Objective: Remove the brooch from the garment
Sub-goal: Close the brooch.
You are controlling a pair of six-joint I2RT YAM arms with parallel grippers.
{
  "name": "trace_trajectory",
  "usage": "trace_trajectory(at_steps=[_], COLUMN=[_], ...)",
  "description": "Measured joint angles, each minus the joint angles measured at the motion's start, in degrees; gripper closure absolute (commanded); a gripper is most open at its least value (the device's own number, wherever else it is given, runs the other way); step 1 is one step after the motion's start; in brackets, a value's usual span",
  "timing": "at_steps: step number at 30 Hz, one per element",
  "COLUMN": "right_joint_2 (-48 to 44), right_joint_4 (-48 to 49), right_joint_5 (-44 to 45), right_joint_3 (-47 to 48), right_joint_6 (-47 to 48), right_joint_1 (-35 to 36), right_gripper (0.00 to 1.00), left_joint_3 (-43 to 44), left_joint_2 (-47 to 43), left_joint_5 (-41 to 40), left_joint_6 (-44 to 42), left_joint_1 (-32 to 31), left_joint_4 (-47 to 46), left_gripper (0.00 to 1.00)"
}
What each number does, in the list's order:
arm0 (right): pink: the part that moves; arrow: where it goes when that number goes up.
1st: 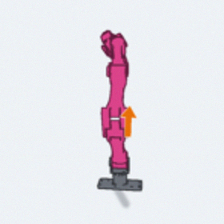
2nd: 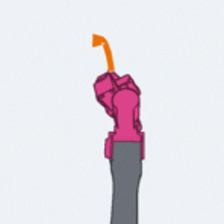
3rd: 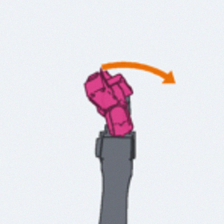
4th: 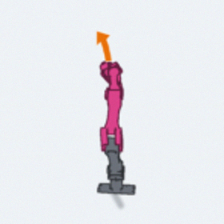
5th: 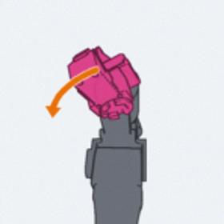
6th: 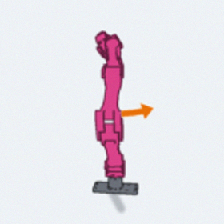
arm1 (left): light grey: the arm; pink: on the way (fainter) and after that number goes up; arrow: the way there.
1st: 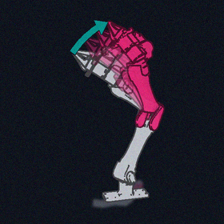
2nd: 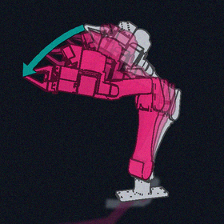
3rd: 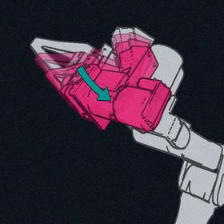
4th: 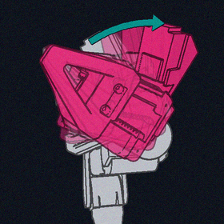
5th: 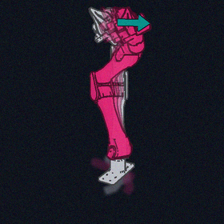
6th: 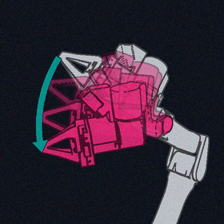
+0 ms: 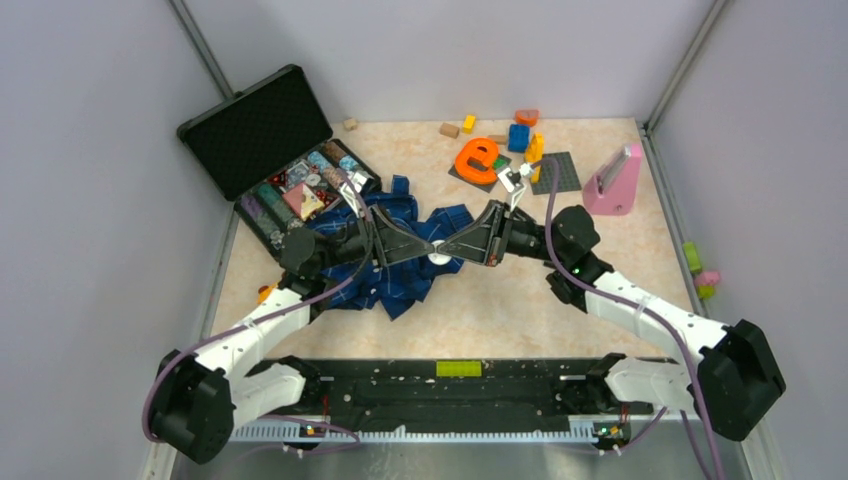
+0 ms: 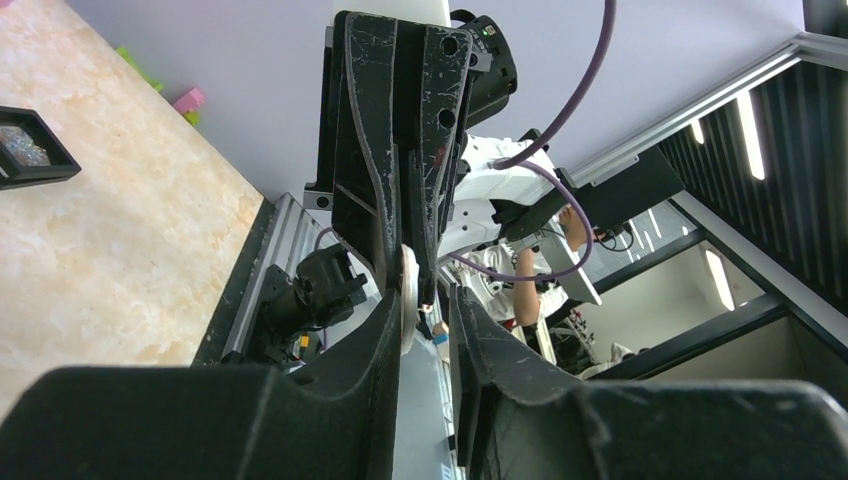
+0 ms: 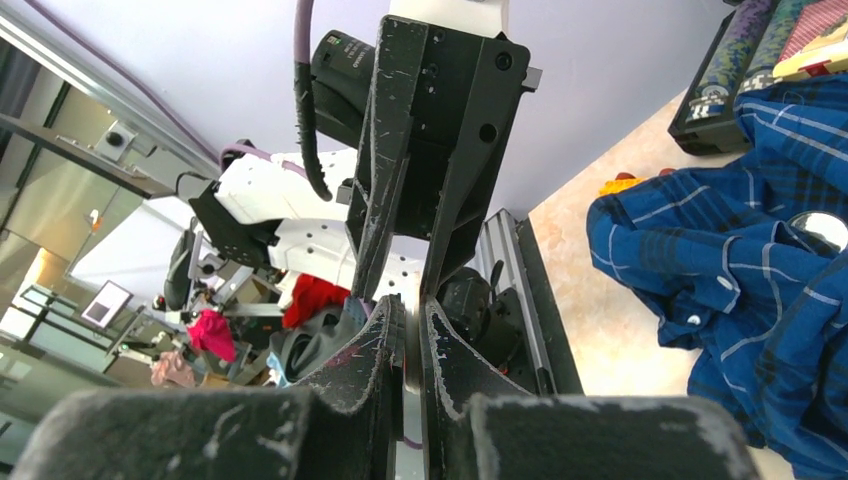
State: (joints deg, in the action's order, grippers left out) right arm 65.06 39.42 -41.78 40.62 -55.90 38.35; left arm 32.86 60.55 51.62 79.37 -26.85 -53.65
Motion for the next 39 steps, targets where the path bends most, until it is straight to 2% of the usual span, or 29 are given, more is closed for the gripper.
trace_trajectory(at_steps=[3,7,12,15,28,31,39], right_joint_2=[0.20,0.26,0.26,0.52,1.51,1.62,1.75], right_joint_4=[0.04,0.26,1.27,1.73,0.33,-0.09,-2.93], right_joint_5=[-0.46,-1.20,-2.14,-2.71,-3.37,-3.37,-2.75], right_joint_3=[0.00,-0.02,-0.07,-0.07,-0.07,-0.07,0.39], right_joint_6=[-0.59,-1.44,-2.51,-2.95,-2.64,-2.43,0.96], right_joint_1=[-0.24,-0.79,-1.27,-1.46,-1.77,-1.77,-1.16], right_gripper=[1.00,1.00,1.00,1.00,1.00,1.00,1.00], left_joint_3=[-0.07,-0.09,-0.09,-0.11,0.48,0.72,0.79], left_joint_2=[-0.20,-0.20,-0.20,-0.20,-1.33,-1.33,-1.46], left_joint_5=[0.22,0.52,1.03,1.27,1.77,2.08,2.14], left_joint_6=[-0.02,-0.02,-0.02,-0.13,-5.57,-6.43,-7.26], left_joint_1=[0.35,0.76,1.20,1.27,1.49,1.49,1.68], left_joint_4=[0.00,-0.04,-0.15,-0.07,7.28,8.52,11.30], left_gripper=[0.73,0.84,0.88,0.95,0.93,1.00,1.00])
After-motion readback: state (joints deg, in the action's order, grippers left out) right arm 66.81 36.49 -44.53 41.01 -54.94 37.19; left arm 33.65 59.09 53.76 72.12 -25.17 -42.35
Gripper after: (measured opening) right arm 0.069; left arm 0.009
